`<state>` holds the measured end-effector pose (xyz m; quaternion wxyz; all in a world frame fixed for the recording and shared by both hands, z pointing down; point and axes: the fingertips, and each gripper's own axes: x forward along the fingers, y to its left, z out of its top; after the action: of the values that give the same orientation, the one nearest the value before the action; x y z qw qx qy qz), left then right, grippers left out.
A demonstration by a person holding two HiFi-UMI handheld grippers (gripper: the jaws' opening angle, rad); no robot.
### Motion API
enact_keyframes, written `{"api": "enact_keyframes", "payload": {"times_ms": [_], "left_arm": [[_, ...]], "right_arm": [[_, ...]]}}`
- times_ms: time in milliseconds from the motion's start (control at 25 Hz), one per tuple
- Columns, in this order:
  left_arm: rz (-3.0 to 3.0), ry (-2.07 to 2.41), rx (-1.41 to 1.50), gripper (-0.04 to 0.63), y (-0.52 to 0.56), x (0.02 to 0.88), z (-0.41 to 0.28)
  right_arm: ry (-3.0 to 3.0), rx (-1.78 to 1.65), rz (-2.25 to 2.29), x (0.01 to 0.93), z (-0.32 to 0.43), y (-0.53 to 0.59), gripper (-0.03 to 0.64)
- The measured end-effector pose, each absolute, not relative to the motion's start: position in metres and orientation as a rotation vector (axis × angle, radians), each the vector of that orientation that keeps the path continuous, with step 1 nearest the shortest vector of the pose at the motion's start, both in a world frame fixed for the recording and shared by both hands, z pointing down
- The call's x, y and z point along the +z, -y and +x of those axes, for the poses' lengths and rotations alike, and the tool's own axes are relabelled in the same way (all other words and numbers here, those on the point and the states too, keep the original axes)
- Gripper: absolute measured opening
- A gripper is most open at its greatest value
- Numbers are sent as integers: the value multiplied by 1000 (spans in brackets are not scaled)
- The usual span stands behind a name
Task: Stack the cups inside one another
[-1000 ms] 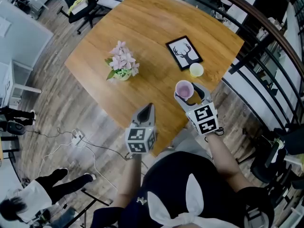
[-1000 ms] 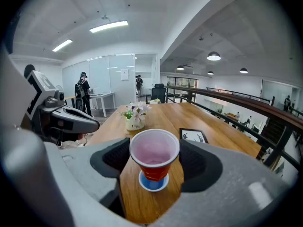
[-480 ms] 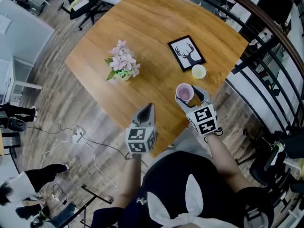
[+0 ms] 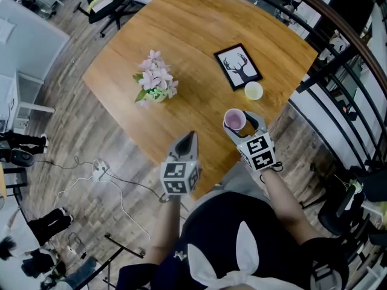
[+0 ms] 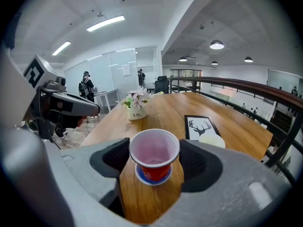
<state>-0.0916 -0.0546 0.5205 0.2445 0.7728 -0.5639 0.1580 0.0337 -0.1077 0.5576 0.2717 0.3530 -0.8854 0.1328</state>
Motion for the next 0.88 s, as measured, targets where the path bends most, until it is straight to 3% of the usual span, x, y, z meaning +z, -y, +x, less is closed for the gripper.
{"api": "enact_keyframes", "payload": {"times_ms": [880], "left_arm": [[2101, 1543, 441, 15, 49, 520, -91]], "right_arm": [[2346, 364, 886, 578, 34, 97, 333]]}}
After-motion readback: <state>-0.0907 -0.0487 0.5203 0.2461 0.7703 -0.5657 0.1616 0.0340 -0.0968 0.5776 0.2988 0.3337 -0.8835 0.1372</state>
